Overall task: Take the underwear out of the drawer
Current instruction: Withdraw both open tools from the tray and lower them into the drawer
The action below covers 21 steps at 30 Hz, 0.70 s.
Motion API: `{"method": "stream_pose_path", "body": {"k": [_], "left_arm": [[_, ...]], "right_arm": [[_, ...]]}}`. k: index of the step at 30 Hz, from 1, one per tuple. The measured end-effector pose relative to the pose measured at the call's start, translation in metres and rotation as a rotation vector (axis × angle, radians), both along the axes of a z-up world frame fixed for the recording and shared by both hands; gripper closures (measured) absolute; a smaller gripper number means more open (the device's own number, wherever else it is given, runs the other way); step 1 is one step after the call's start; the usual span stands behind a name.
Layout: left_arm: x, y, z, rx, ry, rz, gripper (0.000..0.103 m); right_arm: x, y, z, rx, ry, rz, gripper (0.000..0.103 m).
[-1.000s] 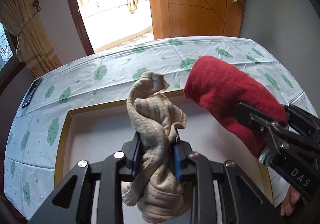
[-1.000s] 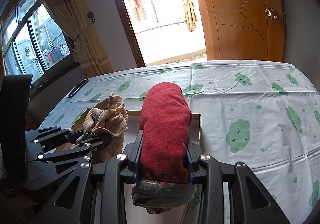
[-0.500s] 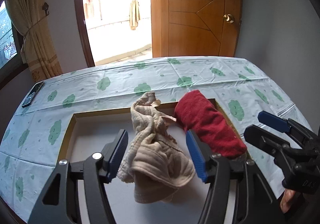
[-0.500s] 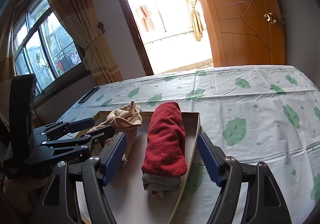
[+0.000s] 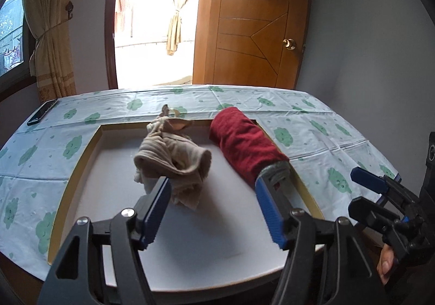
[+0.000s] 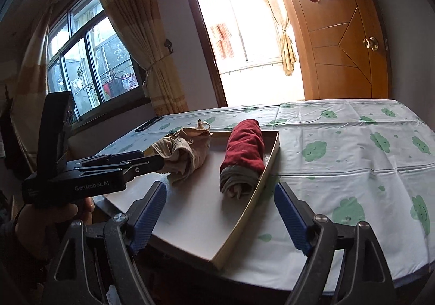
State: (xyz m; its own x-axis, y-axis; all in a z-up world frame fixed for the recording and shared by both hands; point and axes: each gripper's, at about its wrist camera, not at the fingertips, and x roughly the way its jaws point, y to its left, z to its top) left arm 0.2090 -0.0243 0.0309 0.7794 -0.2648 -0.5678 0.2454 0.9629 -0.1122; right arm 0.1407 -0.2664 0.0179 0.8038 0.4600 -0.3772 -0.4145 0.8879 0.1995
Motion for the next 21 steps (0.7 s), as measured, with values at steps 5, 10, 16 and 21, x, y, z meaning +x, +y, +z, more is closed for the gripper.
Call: {"method": "stream_pose_path", "body": {"k": [5, 10, 16, 21], "left_arm": [[-0.031, 0.001, -0.009, -0.012, -0.005, -0.025, 0.037], [-0.060, 0.004, -0.020, -0.054, 0.006, -0.040, 0.035], [-0.090, 0.010, -0.034, -0.073, 0.010, -0.036, 0.034], [-0.112, 0.019, -0.047, -0.080, 0.030, -0.019, 0.034]], "right_arm": [[-0.027, 0.002, -0.015, -0.032, -0.016, 0.036, 0.019], [-0.042, 0.005, -0.027, -0.051, -0.006, 0.067, 0.019], [-0.056, 0.013, -0.036, -0.107, -0.015, 0.099, 0.019], [-0.068, 0.023, -0.046, -0.164, -0.004, 0.168, 0.019]]}}
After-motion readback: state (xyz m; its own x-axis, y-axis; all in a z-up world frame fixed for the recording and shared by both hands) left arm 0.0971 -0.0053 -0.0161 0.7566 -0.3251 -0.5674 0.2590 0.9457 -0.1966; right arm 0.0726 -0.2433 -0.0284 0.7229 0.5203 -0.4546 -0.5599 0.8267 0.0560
